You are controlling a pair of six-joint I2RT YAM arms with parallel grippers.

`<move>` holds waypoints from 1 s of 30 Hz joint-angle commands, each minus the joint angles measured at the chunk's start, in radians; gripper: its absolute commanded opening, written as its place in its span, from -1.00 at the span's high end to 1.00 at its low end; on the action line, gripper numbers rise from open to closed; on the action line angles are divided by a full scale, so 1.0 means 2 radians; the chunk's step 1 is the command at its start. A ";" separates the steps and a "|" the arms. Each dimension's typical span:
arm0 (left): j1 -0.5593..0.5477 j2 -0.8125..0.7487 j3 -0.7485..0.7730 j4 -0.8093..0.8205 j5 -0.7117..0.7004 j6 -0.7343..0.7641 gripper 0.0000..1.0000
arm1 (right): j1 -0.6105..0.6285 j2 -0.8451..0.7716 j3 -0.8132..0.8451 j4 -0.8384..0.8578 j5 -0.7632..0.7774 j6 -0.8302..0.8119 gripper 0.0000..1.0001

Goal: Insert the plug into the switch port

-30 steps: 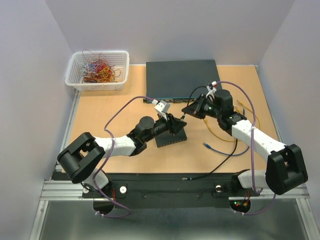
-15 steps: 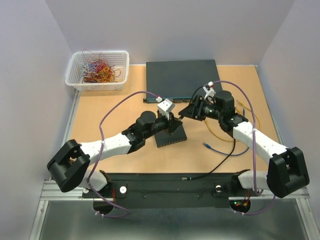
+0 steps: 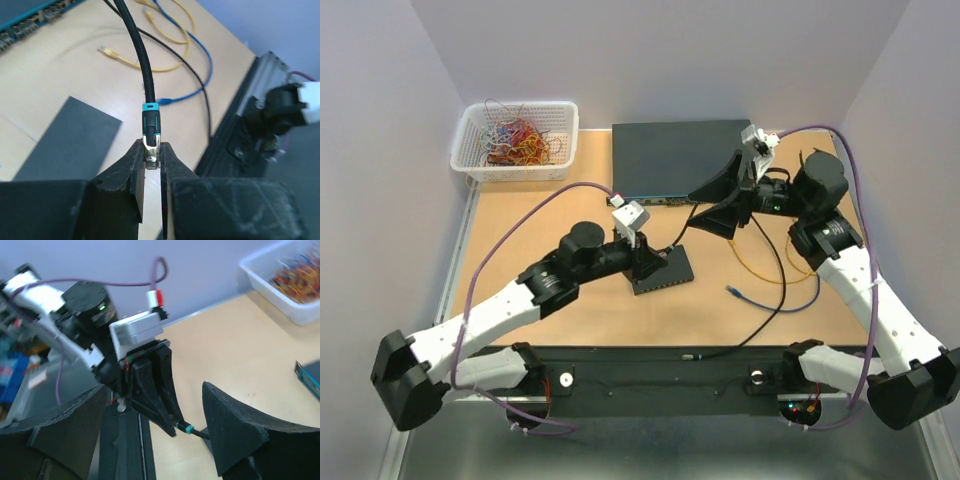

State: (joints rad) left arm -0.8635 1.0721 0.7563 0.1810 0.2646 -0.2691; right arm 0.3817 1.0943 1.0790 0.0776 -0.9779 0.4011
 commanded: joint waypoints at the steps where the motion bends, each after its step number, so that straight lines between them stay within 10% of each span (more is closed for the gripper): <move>1: 0.000 -0.089 0.021 -0.074 0.075 -0.038 1.00 | 0.004 0.017 0.059 0.012 -0.157 -0.046 -0.61; 9: -0.001 -0.147 0.060 -0.153 0.112 -0.056 1.00 | 0.028 0.076 0.072 0.012 -0.263 -0.057 -0.31; 30: -0.001 -0.123 0.120 -0.189 0.111 -0.030 1.00 | 0.118 0.134 0.035 0.006 -0.201 -0.053 -0.04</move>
State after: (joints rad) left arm -0.8631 0.8295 0.9257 -0.2295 0.4873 -0.3649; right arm 0.6041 1.3697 1.1568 0.0769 -1.3987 0.2981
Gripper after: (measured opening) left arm 0.224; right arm 0.535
